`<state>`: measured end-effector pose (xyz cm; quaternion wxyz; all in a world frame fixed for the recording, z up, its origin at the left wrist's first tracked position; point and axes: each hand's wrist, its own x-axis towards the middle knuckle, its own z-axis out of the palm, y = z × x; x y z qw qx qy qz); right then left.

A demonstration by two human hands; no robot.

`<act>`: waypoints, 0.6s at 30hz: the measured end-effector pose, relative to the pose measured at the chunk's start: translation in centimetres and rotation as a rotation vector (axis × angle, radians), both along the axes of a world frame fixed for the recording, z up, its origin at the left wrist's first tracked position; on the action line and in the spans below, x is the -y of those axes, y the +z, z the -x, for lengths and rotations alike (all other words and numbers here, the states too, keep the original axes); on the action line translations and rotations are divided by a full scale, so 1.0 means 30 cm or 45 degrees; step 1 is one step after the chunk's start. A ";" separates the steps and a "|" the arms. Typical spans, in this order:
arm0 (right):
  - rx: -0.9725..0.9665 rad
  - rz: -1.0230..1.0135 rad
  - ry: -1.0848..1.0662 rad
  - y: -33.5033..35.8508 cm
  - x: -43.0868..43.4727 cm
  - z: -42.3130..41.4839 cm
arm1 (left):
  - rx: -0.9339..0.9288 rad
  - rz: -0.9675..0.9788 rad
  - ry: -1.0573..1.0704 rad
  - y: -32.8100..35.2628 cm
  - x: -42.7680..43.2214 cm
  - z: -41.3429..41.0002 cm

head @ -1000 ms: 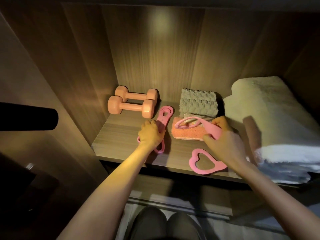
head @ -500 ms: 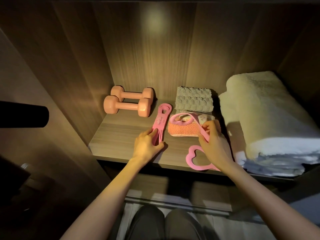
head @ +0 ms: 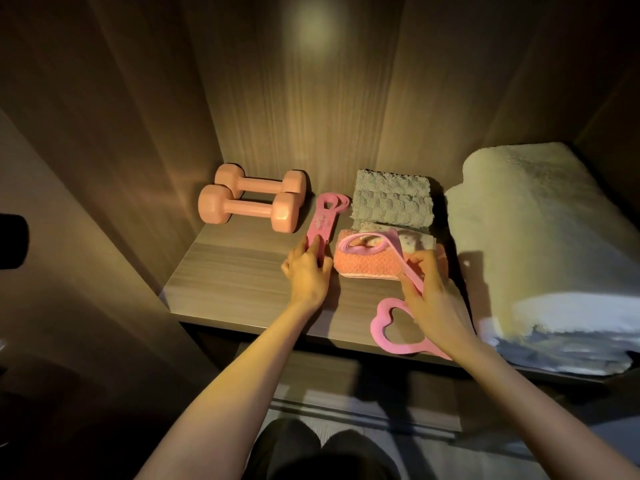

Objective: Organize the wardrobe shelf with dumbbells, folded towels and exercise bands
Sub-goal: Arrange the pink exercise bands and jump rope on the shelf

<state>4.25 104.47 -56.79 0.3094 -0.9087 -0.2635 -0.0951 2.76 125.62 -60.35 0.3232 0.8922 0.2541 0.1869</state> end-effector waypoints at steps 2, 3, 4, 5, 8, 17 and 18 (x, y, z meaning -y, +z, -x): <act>-0.048 -0.031 0.005 0.005 0.001 -0.006 | -0.001 0.027 0.008 -0.002 0.000 -0.014; -0.065 -0.043 0.002 0.007 0.001 -0.005 | -0.002 0.027 0.004 -0.005 0.002 -0.011; -0.063 -0.045 -0.007 0.009 0.001 -0.004 | 0.000 0.023 -0.004 -0.009 0.003 -0.005; -0.047 -0.038 -0.021 0.011 0.001 -0.002 | 0.009 0.016 -0.011 -0.013 0.003 0.005; -0.018 -0.030 -0.065 0.018 0.001 0.005 | -0.006 -0.014 -0.038 -0.012 0.004 0.029; -0.142 -0.003 -0.085 0.138 0.009 0.029 | -0.034 0.257 -0.122 0.140 -0.003 0.089; -0.148 -0.031 -0.084 0.171 0.008 0.039 | 0.033 0.294 -0.164 0.180 0.004 0.108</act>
